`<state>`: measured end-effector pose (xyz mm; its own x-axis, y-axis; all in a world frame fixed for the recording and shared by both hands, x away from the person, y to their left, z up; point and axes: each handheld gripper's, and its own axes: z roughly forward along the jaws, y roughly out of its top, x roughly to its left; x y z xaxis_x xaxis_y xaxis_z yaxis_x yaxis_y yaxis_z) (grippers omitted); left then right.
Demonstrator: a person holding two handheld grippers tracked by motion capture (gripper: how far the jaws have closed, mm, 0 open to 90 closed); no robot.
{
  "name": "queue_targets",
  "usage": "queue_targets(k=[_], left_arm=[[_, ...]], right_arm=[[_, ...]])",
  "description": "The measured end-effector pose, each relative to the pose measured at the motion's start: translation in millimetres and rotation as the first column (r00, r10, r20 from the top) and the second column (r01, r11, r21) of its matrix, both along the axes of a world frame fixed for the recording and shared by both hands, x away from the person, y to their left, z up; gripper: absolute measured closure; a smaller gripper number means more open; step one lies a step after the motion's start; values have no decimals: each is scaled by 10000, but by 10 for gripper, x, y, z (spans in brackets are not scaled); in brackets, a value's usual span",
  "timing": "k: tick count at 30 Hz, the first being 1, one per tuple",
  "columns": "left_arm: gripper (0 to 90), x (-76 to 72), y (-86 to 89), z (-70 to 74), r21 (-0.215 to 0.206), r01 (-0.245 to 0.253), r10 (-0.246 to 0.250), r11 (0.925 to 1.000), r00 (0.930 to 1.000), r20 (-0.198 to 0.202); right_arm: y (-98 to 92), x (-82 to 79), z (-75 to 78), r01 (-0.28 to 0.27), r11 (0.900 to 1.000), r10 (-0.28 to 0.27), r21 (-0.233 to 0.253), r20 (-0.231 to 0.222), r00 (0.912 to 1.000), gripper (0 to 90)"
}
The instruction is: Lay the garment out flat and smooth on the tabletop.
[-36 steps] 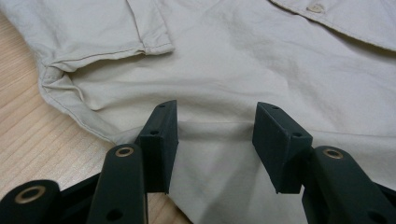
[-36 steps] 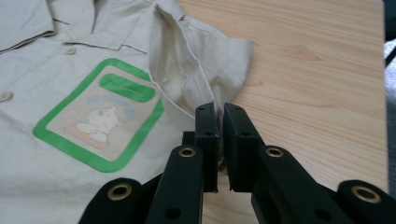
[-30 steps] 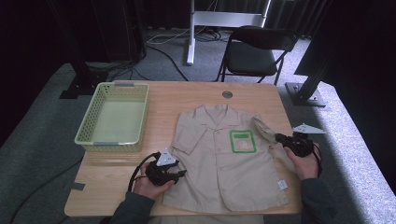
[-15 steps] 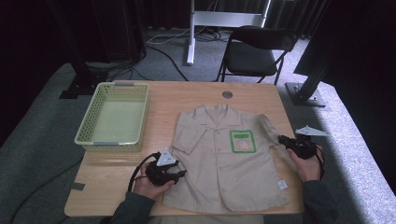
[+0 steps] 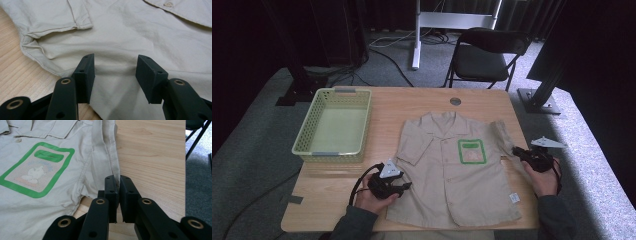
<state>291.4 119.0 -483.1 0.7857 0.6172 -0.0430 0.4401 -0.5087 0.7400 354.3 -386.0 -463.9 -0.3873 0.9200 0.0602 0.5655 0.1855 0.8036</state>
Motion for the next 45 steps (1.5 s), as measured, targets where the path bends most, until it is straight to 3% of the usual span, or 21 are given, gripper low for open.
queue_targets(k=[37, 45], left_arm=[[491, -4, -4, -1, 10, -4, 4, 10000, 10000, 10], [484, -5, -8, -1, 5, -5, 5, 10000, 10000, 9]], right_arm=[[-74, -98, -144, -4, 9999, 11, 143, -451, 9990, 818], [-132, -136, -97, 217, 9996, -213, 169, -244, 9995, 739]])
